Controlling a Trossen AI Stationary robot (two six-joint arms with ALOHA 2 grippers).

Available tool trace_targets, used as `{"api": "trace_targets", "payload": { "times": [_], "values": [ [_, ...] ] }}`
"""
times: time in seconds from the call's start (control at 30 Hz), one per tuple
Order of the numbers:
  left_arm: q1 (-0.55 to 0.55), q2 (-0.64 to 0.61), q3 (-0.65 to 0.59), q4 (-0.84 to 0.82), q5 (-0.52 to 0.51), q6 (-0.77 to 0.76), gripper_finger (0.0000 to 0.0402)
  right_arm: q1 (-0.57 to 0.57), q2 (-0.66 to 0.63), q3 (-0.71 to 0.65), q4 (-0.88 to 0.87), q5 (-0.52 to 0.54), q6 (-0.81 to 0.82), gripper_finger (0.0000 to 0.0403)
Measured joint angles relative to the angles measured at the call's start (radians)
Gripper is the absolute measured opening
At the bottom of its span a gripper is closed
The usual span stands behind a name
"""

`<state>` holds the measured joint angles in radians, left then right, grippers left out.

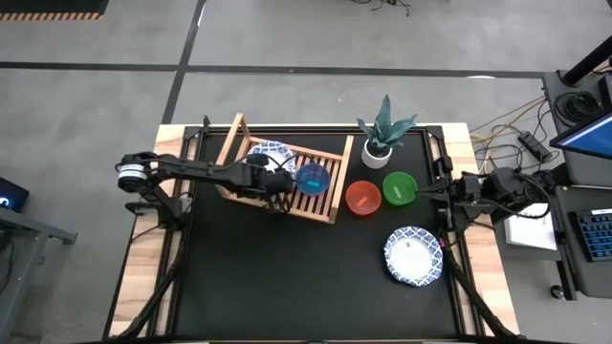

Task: Place and stack bowls onto a shelf
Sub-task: Stack the white patterned bowl on the white patterned bowl on the shelf, then stack the orange bowl on the blue bowl on the shelf

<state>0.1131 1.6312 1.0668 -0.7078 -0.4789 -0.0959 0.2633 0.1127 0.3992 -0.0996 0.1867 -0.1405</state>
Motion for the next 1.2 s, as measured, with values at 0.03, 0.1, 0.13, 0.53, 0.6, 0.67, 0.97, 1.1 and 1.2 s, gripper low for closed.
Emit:
{"api": "trace_targets", "payload": {
  "times": [0.03,0.1,0.13,0.53,0.6,0.67,0.97,1.1,1.2],
  "values": [
    [0.000,0.001,0.000,0.000,0.000,0.000,0.0040,0.000,0.000,0.000,0.000,0.000,0.000,0.0009],
    [0.000,0.002,0.000,0.000,0.000,-0.004,0.0060,0.000,0.000,0.000,0.000,0.000,0.001,0.0009],
    [0.000,0.002,0.000,0.000,0.000,-0.010,0.0070,0.000,0.000,0.000,0.000,0.000,0.001,0.0009],
    [-0.002,-0.004,0.021,-0.014,0.259,-0.059,0.0164,0.000,0.000,0.000,0.000,0.000,0.002,0.0009],
    [-0.005,-0.005,0.044,-0.017,0.267,-0.083,0.0168,0.000,0.000,0.000,0.000,-0.001,0.002,0.0009],
    [-0.016,-0.005,0.075,-0.019,0.269,-0.103,0.0169,0.000,0.000,0.000,-0.001,-0.001,0.002,0.0009],
    [-0.194,-0.006,0.226,-0.054,0.167,-0.124,0.0169,0.000,0.000,0.000,0.000,0.021,0.065,0.0009],
    [-0.291,-0.007,0.248,0.036,0.139,-0.098,0.0169,0.000,0.017,0.000,0.002,0.117,0.124,0.0009],
    [-0.352,-0.007,0.239,0.119,0.116,-0.048,0.0169,0.000,0.072,0.010,-0.001,0.165,0.165,0.0009]
  ]
}}
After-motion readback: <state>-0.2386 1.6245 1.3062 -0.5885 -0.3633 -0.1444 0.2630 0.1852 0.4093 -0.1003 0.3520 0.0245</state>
